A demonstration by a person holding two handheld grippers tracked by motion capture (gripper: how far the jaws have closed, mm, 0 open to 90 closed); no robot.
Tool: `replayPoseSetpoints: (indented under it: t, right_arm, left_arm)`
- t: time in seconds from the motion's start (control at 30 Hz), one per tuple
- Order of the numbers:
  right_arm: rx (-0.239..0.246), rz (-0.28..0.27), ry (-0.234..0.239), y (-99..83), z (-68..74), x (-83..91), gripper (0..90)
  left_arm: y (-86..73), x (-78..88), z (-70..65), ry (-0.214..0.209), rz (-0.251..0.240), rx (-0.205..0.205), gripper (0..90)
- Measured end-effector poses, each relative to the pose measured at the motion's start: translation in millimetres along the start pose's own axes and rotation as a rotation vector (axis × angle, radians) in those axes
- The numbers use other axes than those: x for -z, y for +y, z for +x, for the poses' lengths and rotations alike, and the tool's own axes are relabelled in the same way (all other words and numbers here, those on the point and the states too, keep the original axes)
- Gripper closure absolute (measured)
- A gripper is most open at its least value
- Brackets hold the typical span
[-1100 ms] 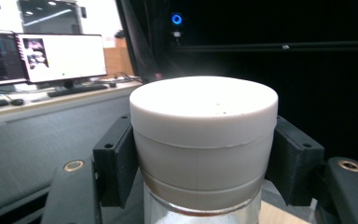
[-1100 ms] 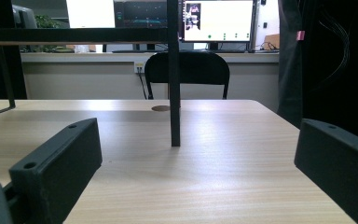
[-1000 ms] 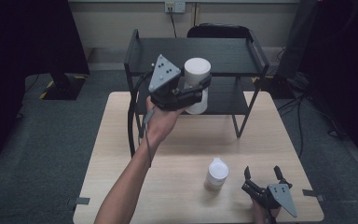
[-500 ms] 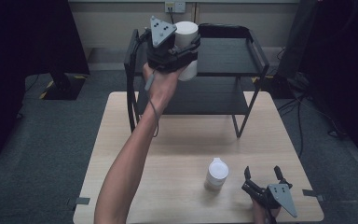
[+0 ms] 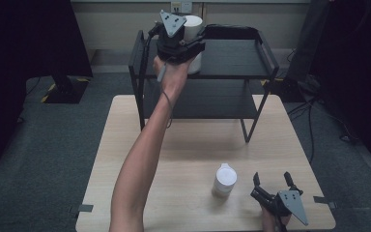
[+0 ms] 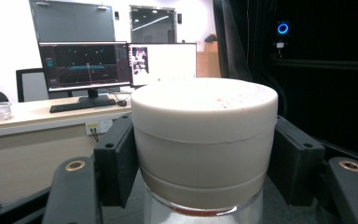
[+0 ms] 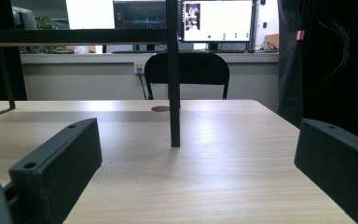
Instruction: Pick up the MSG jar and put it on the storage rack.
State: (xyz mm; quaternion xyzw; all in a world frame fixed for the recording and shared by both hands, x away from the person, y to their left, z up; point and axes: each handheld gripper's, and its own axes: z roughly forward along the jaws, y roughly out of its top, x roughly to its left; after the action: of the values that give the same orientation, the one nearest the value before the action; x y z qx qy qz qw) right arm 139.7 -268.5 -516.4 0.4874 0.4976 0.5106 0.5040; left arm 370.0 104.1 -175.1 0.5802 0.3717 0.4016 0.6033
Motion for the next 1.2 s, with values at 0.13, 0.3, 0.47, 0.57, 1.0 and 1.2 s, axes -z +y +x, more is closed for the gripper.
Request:
replayPoseSetpoints:
  t: [0.13, 0.3, 0.47, 0.57, 1.0, 1.2]
  right_arm:
    - [0.000, 0.000, 0.000, 0.1, 0.1, -0.1, 0.0]
    - [-0.002, -0.002, 0.001, -0.4, -0.2, 0.3, 0.0]
    - [0.002, -0.001, 0.001, -0.2, 0.0, 0.1, 0.0]
    - [-0.003, -0.001, 0.000, -0.1, -0.3, 0.1, 0.0]
    - [-0.003, -0.004, 0.001, -0.7, -0.3, 0.5, 0.0]
    - [0.001, -0.002, 0.000, -0.4, 0.2, 0.3, 0.0]
  left_arm:
    - [-4.2, -2.2, -0.9, 0.001, -0.015, -0.011, 34.3]
    - [-11.9, -1.6, -6.2, 0.014, -0.044, -0.021, 34.3]
    - [-11.3, -0.6, -5.7, 0.016, -0.040, -0.017, 34.1]
    - [-10.0, -1.0, -4.7, 0.013, -0.036, -0.016, 34.1]
    - [-18.7, 1.9, -18.7, 0.095, -0.070, -0.019, 0.5]
    - [-18.3, 9.2, -16.8, 0.073, -0.071, -0.014, 0.0]
